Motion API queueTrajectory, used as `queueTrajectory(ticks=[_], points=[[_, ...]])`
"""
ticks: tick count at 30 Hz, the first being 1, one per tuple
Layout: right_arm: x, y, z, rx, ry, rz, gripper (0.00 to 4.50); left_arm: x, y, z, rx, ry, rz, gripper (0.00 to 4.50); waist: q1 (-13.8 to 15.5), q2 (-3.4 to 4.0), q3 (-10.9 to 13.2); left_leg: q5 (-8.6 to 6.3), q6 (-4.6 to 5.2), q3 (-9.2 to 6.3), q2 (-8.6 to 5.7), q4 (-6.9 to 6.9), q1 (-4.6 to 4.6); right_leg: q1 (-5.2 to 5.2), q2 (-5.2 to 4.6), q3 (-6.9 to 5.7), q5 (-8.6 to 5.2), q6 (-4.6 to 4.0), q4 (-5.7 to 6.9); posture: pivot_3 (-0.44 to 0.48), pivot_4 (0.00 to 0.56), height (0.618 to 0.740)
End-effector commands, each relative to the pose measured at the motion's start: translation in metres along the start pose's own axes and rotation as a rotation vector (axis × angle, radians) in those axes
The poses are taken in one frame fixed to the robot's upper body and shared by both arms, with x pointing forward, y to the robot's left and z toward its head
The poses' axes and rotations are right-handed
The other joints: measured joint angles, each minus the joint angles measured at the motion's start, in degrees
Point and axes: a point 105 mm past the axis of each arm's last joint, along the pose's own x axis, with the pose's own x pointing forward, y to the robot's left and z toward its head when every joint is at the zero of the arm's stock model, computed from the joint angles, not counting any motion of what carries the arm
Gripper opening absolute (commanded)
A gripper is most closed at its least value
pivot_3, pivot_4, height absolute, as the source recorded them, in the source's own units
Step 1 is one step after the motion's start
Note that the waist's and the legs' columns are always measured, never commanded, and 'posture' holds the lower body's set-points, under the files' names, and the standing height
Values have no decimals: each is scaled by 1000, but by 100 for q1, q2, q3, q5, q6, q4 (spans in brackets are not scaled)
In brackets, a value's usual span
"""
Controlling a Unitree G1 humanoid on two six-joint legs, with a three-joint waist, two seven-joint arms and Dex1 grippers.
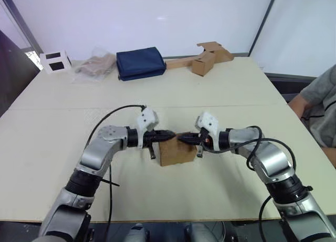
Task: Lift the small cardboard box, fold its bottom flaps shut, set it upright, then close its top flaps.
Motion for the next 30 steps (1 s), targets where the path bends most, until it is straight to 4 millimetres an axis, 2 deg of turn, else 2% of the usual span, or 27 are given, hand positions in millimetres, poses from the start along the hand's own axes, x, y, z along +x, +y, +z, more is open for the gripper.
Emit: queueTrajectory(ticks=[1, 4, 6, 9, 12, 15, 21, 27, 30], points=[[-33, -19, 48, 81, -270, -136, 0, -29, 19, 13, 60, 5, 137, 84, -8, 1, 0, 0, 0, 0, 0, -3, 0, -1, 0, 0, 0, 0, 0, 0, 150, 740], [-55, -25, 53, 167, -384, -193, 0, -49, 23, 12, -6, -6, 161, 84, -2, 2, 0, 0, 0, 1, 0, -7, 0, -2, 0, 1, 0, 0, -2, 0, 150, 740], [-70, -32, 49, 187, -424, -262, 0, -66, 26, -4, -14, 44, 203, 84, 1, 2, 0, 0, 0, 1, 0, -6, 0, 0, 0, 0, 0, 0, -2, 0, 150, 740], [-90, -38, 25, 196, -360, -387, 0, -91, 22, -39, -62, 149, 244, 84, -2, 4, 0, -1, 1, 3, 0, -8, 3, 0, -1, 2, 0, 0, -2, 0, 150, 740], [-102, -37, -4, 131, -201, -461, 0, -105, 11, -54, -125, 165, 249, 84, 15, 5, 1, -1, 2, 6, 0, -11, 0, -2, -1, 2, -1, -1, -4, 0, 150, 740], [-112, -28, -27, 145, -106, -474, 0, -111, -2, -62, -185, 151, 255, 84, 18, 5, 1, -1, 2, 6, 0, -6, 2, 2, -2, 2, 0, -1, -3, 0, 150, 740], [-121, -4, -59, 242, 11, -414, 0, -121, -25, -68, -271, 139, 287, 84, -1, 6, 0, -4, 6, 7, 4, -10, 9, 7, 0, 5, -1, -1, -4, 0, 150, 740], [-125, -7, -73, 279, 40, -406, 0, -119, -41, -74, -381, 133, 292, 84, 11, 5, 0, -6, 9, 9, 3, -10, 30, 30, 1, 5, -1, -1, -10, 0, 150, 740], [-119, -6, -74, 282, 42, -387, 0, -119, -45, -76, -392, 142, 295, 84, 11, 5, 0, -8, 12, 9, 3, -11, 31, 32, 1, 5, -1, -1, -15, 0, 150, 740]])
